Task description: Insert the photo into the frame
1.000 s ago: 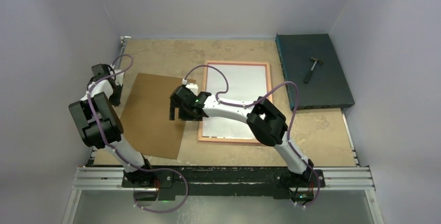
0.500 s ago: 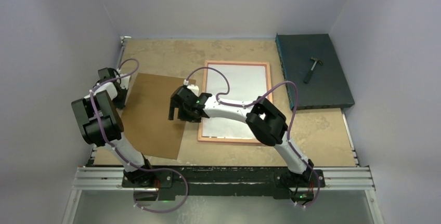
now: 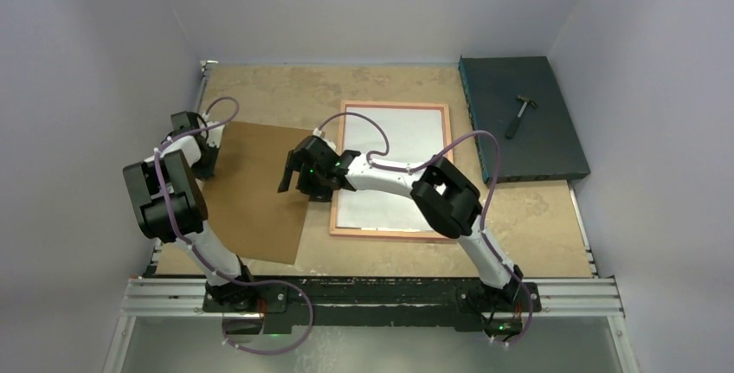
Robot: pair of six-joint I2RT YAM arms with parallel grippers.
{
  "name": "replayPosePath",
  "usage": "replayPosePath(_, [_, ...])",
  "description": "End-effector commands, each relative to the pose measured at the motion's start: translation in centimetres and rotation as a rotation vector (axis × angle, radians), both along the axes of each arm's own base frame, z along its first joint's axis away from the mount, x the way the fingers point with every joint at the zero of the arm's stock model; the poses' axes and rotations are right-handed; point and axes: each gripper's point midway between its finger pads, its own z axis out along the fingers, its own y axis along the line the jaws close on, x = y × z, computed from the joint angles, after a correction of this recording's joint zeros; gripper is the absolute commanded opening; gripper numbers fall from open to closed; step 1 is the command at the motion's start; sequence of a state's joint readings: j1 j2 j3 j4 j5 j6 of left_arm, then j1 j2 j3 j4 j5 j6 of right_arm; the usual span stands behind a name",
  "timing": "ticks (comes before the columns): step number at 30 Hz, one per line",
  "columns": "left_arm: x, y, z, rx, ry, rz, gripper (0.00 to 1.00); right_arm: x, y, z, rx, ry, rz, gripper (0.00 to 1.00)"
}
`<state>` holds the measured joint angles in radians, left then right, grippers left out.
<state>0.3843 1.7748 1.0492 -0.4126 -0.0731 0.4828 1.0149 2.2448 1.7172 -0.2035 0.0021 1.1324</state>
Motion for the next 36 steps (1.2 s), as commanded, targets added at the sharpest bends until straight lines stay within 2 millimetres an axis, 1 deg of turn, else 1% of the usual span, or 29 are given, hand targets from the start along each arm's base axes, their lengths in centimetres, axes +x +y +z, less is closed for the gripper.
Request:
replayPosePath(1, [-3.5, -6.6, -4.2, -0.269, 0.157, -0.057, 0.06, 1.3, 1.0, 2.7, 0.134, -0.007, -0.031, 0.98])
replayPosePath(5, [-3.5, -8.0, -4.4, -0.304, 0.167, -0.085, 0.03, 2.0, 1.4, 6.0, 0.222, -0.035, -0.039, 0.98])
replayPosePath(10, [-3.2, -9.8, -3.8, -0.312, 0.166, -0.136, 0.03, 2.4, 1.2, 8.8, 0.285, -0.059, -0.040, 0.97])
replayPosePath(13, [-2.9, -10.7, -3.7, -0.317, 0.167, -0.156, 0.02, 2.3, 0.7, 9.8, 0.301, -0.070, -0.046, 0.97])
replayPosePath(17, [-2.6, -11.5, -3.5, -0.316, 0.165, -0.171, 0.02, 2.2, -0.3, 10.4, 0.315, -0.072, -0.063, 0.97])
replayPosePath(23, [-2.3, -12.3, -3.1, -0.303, 0.160, -0.190, 0.01, 1.7, -0.8, 11.1, 0.331, -0.077, -0.057, 0.97])
replayPosePath(27, [-2.2, -13.5, -2.8, -0.307, 0.159, -0.211, 0.01, 1.6, -1.5, 11.3, 0.322, -0.079, -0.066, 0.96])
replayPosePath(28, [-2.0, -13.9, -2.6, -0.307, 0.156, -0.218, 0.01, 1.5, -1.8, 11.6, 0.322, -0.081, -0.071, 0.96])
replayPosePath(31, [-1.6, -15.2, -2.4, -0.305, 0.151, -0.244, 0.01, 1.5, -3.0, 11.4, 0.309, -0.077, -0.093, 0.96])
replayPosePath(36, [-1.0, -17.1, -2.2, -0.319, 0.158, -0.274, 0.01, 1.9, -5.7, 11.1, 0.296, -0.072, -0.140, 0.96])
